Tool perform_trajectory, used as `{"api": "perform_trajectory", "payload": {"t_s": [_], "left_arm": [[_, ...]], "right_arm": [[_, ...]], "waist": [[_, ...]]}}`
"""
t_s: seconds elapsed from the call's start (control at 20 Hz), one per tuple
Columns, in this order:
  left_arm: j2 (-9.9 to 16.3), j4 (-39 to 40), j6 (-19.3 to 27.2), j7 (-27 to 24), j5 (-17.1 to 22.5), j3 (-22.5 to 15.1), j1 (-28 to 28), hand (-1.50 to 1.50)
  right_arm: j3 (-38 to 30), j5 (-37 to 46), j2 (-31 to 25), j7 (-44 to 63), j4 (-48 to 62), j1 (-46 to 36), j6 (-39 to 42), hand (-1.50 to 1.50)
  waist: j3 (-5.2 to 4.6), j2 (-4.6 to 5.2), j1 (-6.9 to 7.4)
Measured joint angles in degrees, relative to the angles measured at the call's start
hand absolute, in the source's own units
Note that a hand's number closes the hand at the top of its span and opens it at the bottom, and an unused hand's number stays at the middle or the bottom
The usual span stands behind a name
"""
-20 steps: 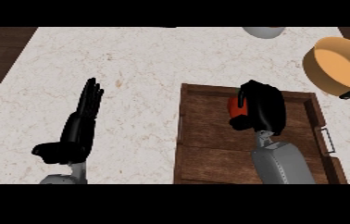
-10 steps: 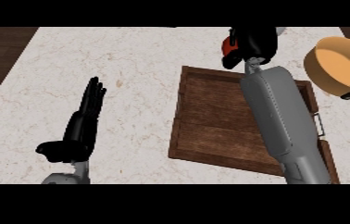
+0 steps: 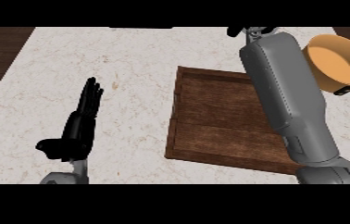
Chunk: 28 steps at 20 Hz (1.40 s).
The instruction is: Pick the bell pepper from the tray and place it in the pot
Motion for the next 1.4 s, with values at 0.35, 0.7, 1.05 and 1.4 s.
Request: {"api": "perform_trajectory", "payload": {"t_s": [0.35,0.7,1.05,1.4], "left_arm": [[-0.77,-1.75,0.37,0.29,-0.93,-0.45,1.21,0.00],[-0.32,-4.18,-0.26,1.38,-0.93,-0.13,2.85,0.00],[-1.09,-1.90,-0.61,0.12,-1.07,0.66,1.48,0.00],[-1.15,-2.04,-1.45,-0.62,-1.55,0.47,2.34,0.00]], "right_arm": [[-3.09,1.45,-4.46,2.72,4.32,-1.76,-2.90,1.50],[-7.60,-1.01,-12.73,-1.24,6.54,-0.10,-3.64,1.50],[-12.41,-4.03,-20.86,-8.73,13.98,2.00,-8.38,1.50],[-17.24,-8.57,-26.95,-17.46,24.46,2.40,-10.57,1.50]], "waist": [[0.02,-0.04,-0.25],[0.05,-0.08,-0.43],[0.05,0.08,-0.33],[0.08,0.26,0.23]]}}
